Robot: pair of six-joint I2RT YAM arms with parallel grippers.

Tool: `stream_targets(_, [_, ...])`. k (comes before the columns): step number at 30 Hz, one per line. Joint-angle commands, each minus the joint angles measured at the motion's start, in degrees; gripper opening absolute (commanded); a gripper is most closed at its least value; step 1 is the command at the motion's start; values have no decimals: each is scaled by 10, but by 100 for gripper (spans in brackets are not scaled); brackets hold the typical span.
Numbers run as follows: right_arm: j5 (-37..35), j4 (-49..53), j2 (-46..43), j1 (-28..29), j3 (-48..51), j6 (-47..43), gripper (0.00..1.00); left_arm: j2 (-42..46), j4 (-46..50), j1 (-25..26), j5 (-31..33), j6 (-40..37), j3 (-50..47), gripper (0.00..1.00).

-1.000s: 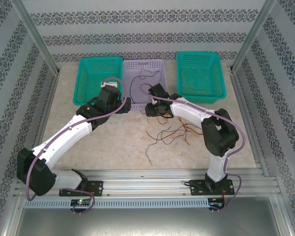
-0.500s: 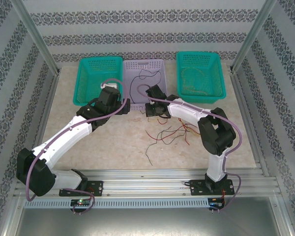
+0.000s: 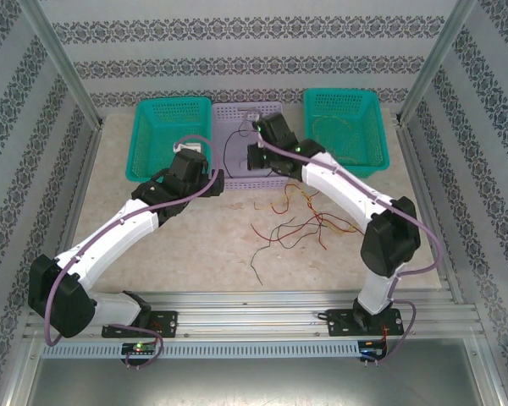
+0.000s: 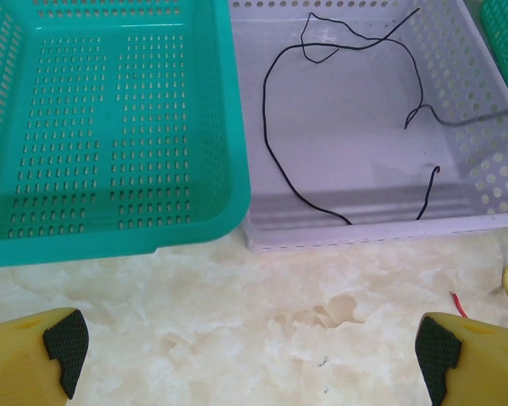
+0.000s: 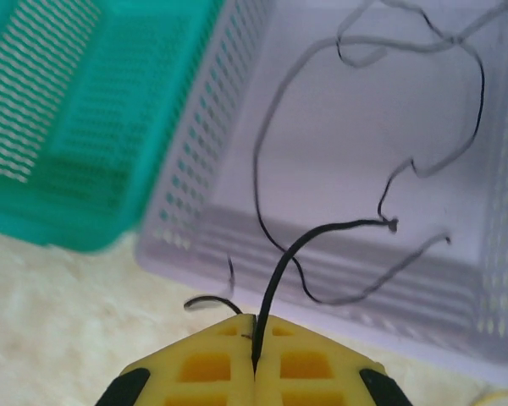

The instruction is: Untangle the cables

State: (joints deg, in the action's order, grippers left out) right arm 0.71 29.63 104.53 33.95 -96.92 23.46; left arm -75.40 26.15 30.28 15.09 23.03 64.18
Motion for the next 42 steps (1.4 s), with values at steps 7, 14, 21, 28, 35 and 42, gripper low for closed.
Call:
stream_targets(7, [17, 269, 205, -29, -373, -56, 29, 7, -15, 0, -15, 12, 7, 100])
stream_targets(14, [8, 124, -16, -47, -135, -44, 50, 19, -15, 1, -44, 24, 1, 100])
stream_targets(21, [-18, 20, -276, -61, 203, -30, 54, 12, -41, 26, -98, 55, -14, 100])
stream_targets(28, [-22, -10, -413, -100, 421, -4, 54, -50, -103, 66, -177, 89, -19, 100])
stream_targets(35, [4, -76, -417, -153, 507, 34, 53, -110, -149, 102, -225, 87, 17, 100])
stream_targets(42, [77, -166, -370, -202, 511, 62, 51, -148, -205, 111, -275, 97, 18, 100])
